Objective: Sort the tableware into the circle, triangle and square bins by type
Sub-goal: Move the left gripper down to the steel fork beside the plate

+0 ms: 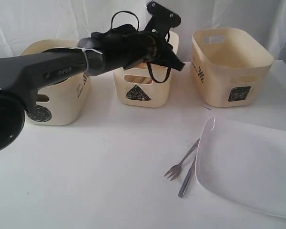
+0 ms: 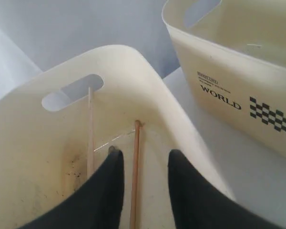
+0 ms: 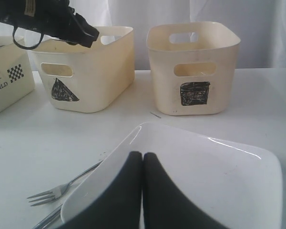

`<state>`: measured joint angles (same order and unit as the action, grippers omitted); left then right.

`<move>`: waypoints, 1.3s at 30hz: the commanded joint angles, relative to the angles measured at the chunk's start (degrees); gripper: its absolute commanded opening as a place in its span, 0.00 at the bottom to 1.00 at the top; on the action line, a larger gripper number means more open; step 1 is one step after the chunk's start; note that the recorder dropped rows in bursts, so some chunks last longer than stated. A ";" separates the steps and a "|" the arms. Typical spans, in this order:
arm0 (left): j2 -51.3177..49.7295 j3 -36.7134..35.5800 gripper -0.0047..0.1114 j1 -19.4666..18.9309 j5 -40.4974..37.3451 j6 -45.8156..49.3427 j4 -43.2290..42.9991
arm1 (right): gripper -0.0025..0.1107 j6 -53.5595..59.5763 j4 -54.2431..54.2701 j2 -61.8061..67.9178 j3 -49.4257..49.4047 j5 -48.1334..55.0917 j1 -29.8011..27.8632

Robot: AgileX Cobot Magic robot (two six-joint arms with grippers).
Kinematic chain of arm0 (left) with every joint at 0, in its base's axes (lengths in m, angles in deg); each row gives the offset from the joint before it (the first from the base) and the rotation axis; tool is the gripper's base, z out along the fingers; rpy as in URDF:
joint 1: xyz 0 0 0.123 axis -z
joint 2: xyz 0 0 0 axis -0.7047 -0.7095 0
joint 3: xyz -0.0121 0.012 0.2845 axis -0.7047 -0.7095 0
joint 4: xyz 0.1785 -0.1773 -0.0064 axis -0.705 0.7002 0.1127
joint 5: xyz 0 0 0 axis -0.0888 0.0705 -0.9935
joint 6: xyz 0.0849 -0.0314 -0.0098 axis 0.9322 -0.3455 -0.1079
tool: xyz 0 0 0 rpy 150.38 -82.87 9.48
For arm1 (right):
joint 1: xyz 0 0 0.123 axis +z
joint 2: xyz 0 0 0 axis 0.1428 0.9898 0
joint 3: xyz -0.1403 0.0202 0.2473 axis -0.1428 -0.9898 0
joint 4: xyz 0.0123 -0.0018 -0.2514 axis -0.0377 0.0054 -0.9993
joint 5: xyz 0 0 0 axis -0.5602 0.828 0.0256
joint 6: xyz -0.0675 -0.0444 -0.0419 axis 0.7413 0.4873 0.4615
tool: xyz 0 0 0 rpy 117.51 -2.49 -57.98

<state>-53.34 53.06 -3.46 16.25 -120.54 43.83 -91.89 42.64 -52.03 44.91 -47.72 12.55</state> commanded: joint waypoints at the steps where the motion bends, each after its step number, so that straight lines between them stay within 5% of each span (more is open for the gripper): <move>1: 2.67 0.26 0.36 2.03 -1.96 0.33 0.90 | 0.02 0.16 0.07 -0.36 -0.12 -0.40 -0.37; 12: 5.16 0.26 0.36 6.17 -8.65 8.31 6.73 | 0.02 0.16 0.07 -0.36 -0.12 -0.49 -0.37; 19: 6.10 0.26 0.11 9.44 -14.82 32.91 28.13 | 0.02 0.16 0.07 -0.36 -0.12 -0.49 -0.37; 23: 6.68 0.26 0.10 10.25 -22.14 40.34 39.89 | 0.02 0.16 0.07 -0.36 -0.12 -0.49 -0.37; 39: 10.13 0.26 0.13 10.85 -44.28 40.63 47.12 | 0.02 0.16 0.07 -0.36 -0.12 -0.49 -0.37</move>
<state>-44.00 53.06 7.05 -23.37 -79.64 88.66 -91.89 42.64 -52.03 44.91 -47.72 12.55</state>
